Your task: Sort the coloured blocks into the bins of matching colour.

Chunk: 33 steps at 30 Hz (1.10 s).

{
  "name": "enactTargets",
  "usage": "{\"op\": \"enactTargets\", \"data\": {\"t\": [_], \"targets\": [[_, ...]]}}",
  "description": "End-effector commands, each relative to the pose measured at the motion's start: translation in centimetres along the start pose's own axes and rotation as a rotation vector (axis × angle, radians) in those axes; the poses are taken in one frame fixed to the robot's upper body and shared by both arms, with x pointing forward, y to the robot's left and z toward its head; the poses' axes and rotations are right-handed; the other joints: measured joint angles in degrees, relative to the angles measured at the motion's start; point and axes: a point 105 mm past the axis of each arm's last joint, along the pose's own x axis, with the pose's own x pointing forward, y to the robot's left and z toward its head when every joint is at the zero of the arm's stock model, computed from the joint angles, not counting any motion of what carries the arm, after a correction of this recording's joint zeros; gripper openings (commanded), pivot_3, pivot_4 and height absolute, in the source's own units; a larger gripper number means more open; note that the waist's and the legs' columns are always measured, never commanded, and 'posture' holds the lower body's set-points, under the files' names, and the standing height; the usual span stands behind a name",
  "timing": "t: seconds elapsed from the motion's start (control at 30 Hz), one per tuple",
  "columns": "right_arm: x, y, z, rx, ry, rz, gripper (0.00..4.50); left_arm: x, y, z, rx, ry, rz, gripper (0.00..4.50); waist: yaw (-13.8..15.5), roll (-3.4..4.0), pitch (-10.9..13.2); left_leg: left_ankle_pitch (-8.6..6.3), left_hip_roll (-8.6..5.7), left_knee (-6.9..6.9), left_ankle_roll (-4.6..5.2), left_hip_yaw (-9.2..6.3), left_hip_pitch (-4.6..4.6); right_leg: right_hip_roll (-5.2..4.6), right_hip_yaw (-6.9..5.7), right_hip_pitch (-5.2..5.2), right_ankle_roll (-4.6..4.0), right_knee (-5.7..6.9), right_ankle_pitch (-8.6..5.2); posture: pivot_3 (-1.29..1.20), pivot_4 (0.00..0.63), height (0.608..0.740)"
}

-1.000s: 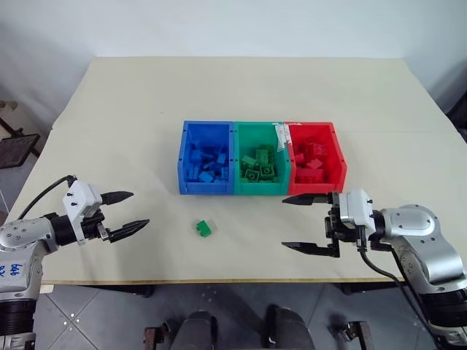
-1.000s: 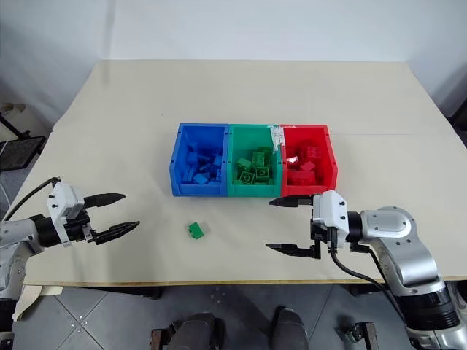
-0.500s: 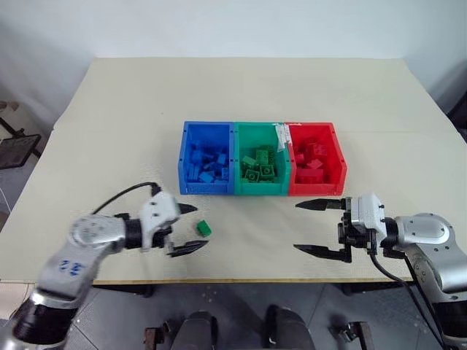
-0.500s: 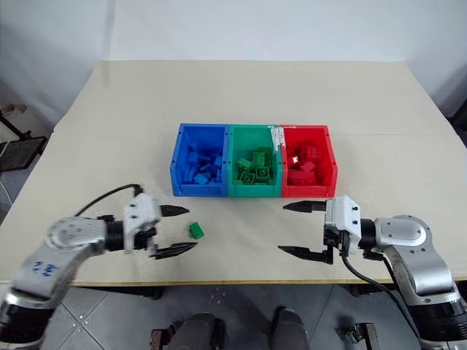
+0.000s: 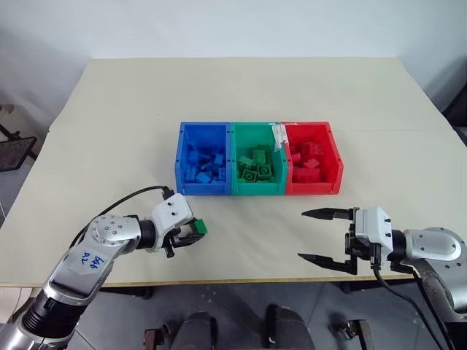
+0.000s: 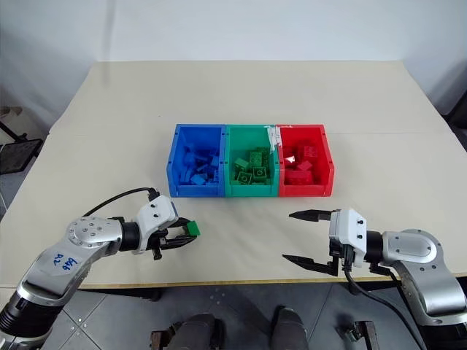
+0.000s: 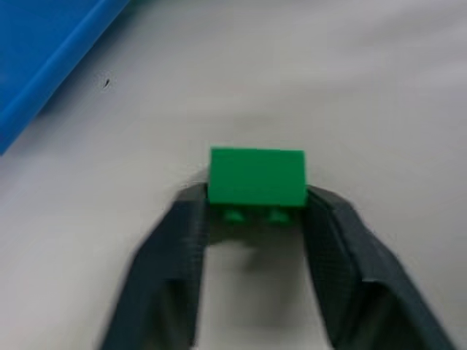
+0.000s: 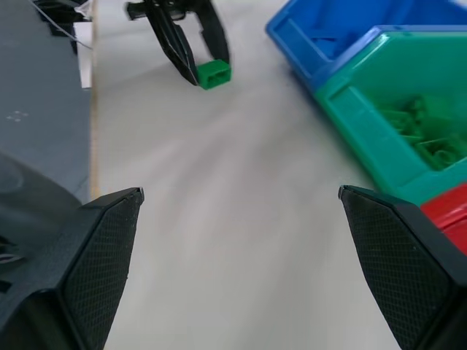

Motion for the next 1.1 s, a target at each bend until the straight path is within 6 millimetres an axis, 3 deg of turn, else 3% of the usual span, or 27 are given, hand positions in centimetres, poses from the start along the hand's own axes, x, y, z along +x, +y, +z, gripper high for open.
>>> {"op": "enactTargets", "data": {"t": [0.03, 0.1, 0.2, 0.37, 0.5, 0.6, 0.63, 0.77, 0.87, 0.93, 1.0, 1.1], "targets": [[-0.4, -0.8, 1.0, -0.051, -0.019, -0.056, 4.5, 0.4, -0.2, 1.6, -0.001, -0.102, -0.031, 1.45, 0.0, 0.0, 0.0, 0.0, 0.0, 0.0, 0.0, 0.0, -0.01, 0.0, 0.0, 0.0, 0.0, 0.0, 0.0, 0.0, 0.15, 0.74], [-1.3, -1.7, 1.2, -0.051, -0.02, -0.142, 4.5, 0.3, -0.3, 5.1, 0.009, -0.307, -0.055, 1.45, 0.3, -0.01, 0.0, 0.0, -0.02, 0.04, 0.0, 0.01, -0.04, -0.01, 0.0, 0.0, 0.0, -0.01, 0.0, 0.0, 0.15, 0.74], [-2.9, -2.4, 1.9, -0.022, -0.064, -0.3, 4.5, 0.4, 0.3, 8.6, 0.009, -0.488, -0.033, 1.45, 1.3, -0.04, 0.0, 0.0, -0.02, 0.21, 0.0, -0.08, -0.15, -0.02, -0.03, 0.01, 0.0, -0.02, 0.0, 0.0, 0.15, 0.74], [-5.0, -3.8, 2.8, 0.041, -0.167, -0.573, 4.5, 3.3, 3.8, 12.8, -0.022, -0.57, 0.122, 1.45, 1.6, -0.01, 0.0, 0.01, -0.07, 0.21, 0.01, 0.0, -0.08, -0.01, 0.04, 0.04, 0.0, 0.05, 0.01, 0.0, 0.15, 0.74], [-5.5, -4.0, 2.6, 0.051, -0.138, -0.643, 4.5, 6.5, 5.4, 15.9, 0.117, -0.543, 0.162, 1.45, 1.7, -0.04, 0.0, 0.05, -0.14, 0.22, 0.08, 0.06, -0.11, -0.02, 0.05, 0.05, 0.0, -0.04, 0.01, 0.0, 0.15, 0.74], [-5.4, -3.9, 2.8, 0.038, -0.132, -0.652, 4.5, 8.1, 6.2, 17.7, 0.107, -0.559, 0.124, 1.45, 1.6, -0.04, 0.0, 0.04, -0.14, 0.09, 0.09, 0.1, -0.11, -0.01, 0.03, 0.02, 0.01, -0.12, 0.01, 0.0, 0.15, 0.74], [-5.4, -3.8, 2.9, 0.038, -0.134, -0.65, 4.5, 8.5, 6.3, 17.9, 0.112, -0.552, 0.102, 1.45, 1.5, -0.04, 0.0, 0.04, -0.14, 0.06, 0.09, 0.1, -0.12, -0.01, 0.02, -0.01, 0.01, -0.12, 0.01, 0.0, 0.15, 0.74], [-4.7, -3.2, 3.1, 0.046, -0.136, -0.614, 4.5, 8.5, 6.4, 17.6, 0.14, -0.535, 0.041, 2.78, 0.7, -0.04, 0.0, 0.04, -0.12, -0.11, 0.09, 0.12, -0.11, -0.01, -0.05, -0.08, 0.02, -0.1, 0.01, 0.0, 0.15, 0.74], [-4.3, -3.0, 3.1, 0.044, -0.138, -0.578, 4.5, 7.1, 6.8, 17.4, 0.162, -0.562, 0.027, 3.68, 0.2, -0.04, 0.0, 0.05, -0.12, -0.08, 0.09, 0.11, -0.15, -0.01, -0.07, -0.09, 0.02, -0.12, 0.01, 0.0, 0.15, 0.74], [-3.8, -2.8, 3.2, 0.043, -0.148, -0.538, 4.5, 4.9, 6.8, 16.3, 0.196, -0.581, 0.0, 4.31, -0.2, -0.03, 0.0, 0.05, -0.11, -0.07, 0.09, 0.1, -0.14, -0.01, -0.06, -0.08, 0.02, -0.11, 0.01, 0.0, 0.15, 0.74], [-3.2, -2.6, 3.2, 0.041, -0.145, -0.483, 4.5, 2.8, 6.1, 14.8, 0.259, -0.6, -0.05, 4.49, -0.5, -0.01, 0.0, 0.05, -0.07, -0.1, 0.09, 0.11, -0.08, -0.01, -0.04, -0.1, 0.02, -0.03, 0.01, 0.0, 0.15, 0.74], [-2.4, -2.4, 2.9, 0.062, -0.133, -0.378, 4.5, -0.6, 5.0, 10.7, 0.361, -0.565, -0.107, 4.49, -1.4, 0.03, 0.0, 0.05, -0.03, -0.1, 0.08, 0.07, -0.04, -0.01, -0.03, -0.11, 0.02, 0.04, 0.01, 0.0, 0.15, 0.74]]}}
